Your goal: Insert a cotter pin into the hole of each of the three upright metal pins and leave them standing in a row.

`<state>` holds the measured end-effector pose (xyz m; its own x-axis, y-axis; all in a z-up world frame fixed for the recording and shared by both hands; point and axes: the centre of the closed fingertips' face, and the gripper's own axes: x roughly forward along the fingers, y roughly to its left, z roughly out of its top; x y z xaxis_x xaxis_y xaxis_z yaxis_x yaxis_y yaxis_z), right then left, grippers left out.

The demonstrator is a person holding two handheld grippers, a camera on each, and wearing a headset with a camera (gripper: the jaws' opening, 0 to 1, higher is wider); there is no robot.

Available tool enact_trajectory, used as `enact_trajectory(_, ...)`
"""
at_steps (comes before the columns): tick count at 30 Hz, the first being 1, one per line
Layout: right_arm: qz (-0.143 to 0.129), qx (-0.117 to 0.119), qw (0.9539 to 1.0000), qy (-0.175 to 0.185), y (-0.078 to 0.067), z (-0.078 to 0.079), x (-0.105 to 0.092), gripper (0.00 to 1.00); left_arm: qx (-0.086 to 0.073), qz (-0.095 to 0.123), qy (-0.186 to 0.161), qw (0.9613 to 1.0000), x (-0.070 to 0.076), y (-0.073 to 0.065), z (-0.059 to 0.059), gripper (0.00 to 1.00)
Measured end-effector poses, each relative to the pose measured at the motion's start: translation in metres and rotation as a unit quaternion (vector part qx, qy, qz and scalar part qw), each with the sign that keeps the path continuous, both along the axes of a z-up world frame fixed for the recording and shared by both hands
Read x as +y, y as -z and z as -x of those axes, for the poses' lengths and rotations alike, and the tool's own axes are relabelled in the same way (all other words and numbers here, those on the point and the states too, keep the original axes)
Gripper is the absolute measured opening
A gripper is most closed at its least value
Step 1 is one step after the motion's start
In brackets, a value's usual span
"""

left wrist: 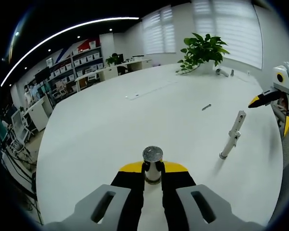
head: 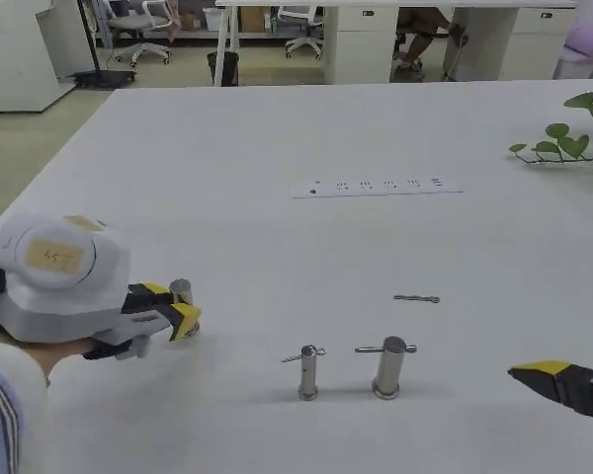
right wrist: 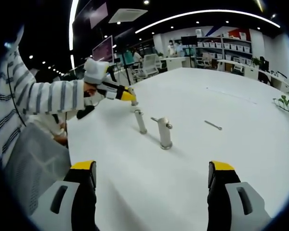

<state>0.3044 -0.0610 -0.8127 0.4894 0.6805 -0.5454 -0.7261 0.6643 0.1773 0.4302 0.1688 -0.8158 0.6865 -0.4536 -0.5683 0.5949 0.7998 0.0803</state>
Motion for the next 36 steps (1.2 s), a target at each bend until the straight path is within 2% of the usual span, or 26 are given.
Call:
enact_trajectory(7,0.003,-0.004,1.0000,-0.002,-0.002,0.002,-0.002,0.98,0.007,0.013,0.009,0.9998,-0.012,-0.014,0.029,0.11)
enact_trajectory(10,0.002,-0.007,1.0000,-0.001,-0.004,0.001,-0.003,0.98,0.015,0.022,0.006,0.9996,-0.017,-0.018,0.043,0.11)
enact_trajectory(12,0.001,-0.009,1.0000,-0.001,-0.005,0.001,-0.003,0.98,0.015,0.023,0.010,0.9996,-0.021,-0.019,0.050,0.11)
enact_trajectory(15,0.003,-0.009,0.9999,-0.006,-0.004,0.003,-0.002,0.98,0.015,0.012,0.027,0.9994,-0.029,-0.017,0.063,0.11)
enact_trajectory(18,0.006,-0.008,0.9999,-0.010,-0.004,0.004,-0.002,0.98,0.026,0.026,0.034,0.9987,-0.038,-0.016,0.073,0.11)
enact_trajectory(20,0.006,-0.008,0.9999,-0.011,-0.004,0.005,-0.002,0.97,0.029,0.029,0.040,0.9984,-0.045,-0.015,0.080,0.11)
enact_trajectory(28,0.003,-0.019,0.9998,-0.004,-0.008,0.002,-0.004,0.97,0.038,0.038,0.051,0.9972,-0.069,-0.013,0.097,0.11)
enact_trajectory(32,-0.002,-0.020,0.9998,-0.003,-0.009,0.002,-0.003,0.97,0.047,0.043,0.057,0.9963,-0.081,-0.010,0.103,0.11)
enact_trajectory(36,0.000,-0.023,0.9997,-0.006,-0.011,0.001,-0.002,0.97,0.049,0.043,0.071,0.9953,-0.096,-0.005,0.110,0.11)
